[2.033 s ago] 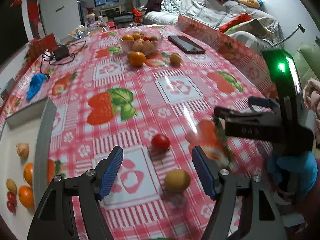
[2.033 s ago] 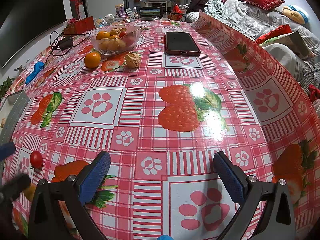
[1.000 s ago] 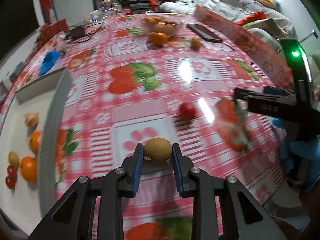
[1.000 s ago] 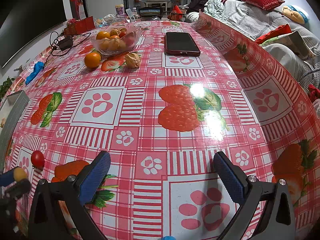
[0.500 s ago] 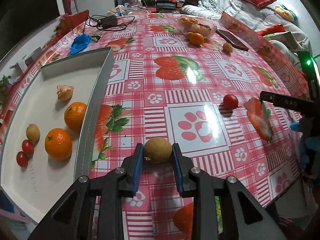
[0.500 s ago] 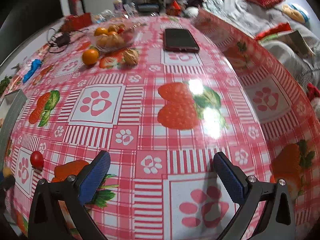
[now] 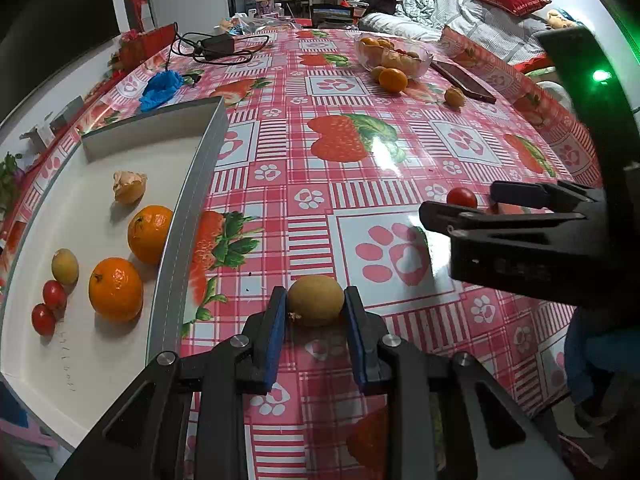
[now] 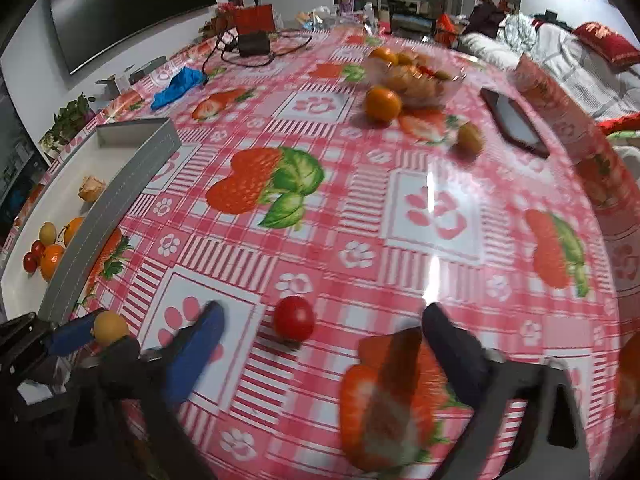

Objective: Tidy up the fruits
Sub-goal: 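Hold the kiwi in the left tool while the right tool grasps a red tomato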

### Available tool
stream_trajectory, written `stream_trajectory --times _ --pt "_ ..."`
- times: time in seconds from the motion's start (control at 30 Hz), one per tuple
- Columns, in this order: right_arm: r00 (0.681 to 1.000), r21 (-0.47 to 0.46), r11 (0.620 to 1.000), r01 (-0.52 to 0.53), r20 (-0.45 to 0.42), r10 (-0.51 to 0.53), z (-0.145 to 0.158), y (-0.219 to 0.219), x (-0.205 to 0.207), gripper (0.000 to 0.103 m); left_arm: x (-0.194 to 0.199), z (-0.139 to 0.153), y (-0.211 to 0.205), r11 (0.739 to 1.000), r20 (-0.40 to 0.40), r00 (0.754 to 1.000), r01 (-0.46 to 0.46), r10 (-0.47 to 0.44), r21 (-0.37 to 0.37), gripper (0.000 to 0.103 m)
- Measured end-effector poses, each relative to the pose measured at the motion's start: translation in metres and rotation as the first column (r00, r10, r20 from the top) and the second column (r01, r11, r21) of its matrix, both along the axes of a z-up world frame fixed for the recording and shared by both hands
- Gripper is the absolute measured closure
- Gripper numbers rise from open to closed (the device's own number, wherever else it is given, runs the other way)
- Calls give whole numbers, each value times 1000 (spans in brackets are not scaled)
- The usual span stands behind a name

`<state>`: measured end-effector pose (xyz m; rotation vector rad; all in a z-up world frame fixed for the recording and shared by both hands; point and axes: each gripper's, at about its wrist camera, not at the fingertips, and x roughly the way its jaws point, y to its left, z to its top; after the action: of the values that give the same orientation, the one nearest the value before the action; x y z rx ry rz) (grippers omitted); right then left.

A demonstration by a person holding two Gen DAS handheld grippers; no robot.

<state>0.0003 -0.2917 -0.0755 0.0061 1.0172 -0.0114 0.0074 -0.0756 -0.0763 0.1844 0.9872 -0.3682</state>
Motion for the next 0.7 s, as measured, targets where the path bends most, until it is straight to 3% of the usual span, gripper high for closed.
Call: stream_trajectory --times 0.07,0.13,0.2,0.37,0.7 --pt "1000 -35 999 5 10 -5 -1 4 0 26 0 0 0 1000 0 1000 -1 1 0 72" --pt "1000 -41 999 -10 20 11 2 7 -2 58 0 0 0 1000 0 1000 -2 2 0 72" --pt "1000 -34 999 -19 16 20 4 9 -4 78 0 0 1 1000 -1 1000 -1 1 0 72" --pt "1000 70 997 13 3 -14 8 -5 -12 79 -1 0 -2 1000 4 1000 12 -12 11 72" --pt "997 123 989 81 -1 -81 18 -28 -32 79 -2 0 -2 1000 -4 1000 9 -9 3 72"
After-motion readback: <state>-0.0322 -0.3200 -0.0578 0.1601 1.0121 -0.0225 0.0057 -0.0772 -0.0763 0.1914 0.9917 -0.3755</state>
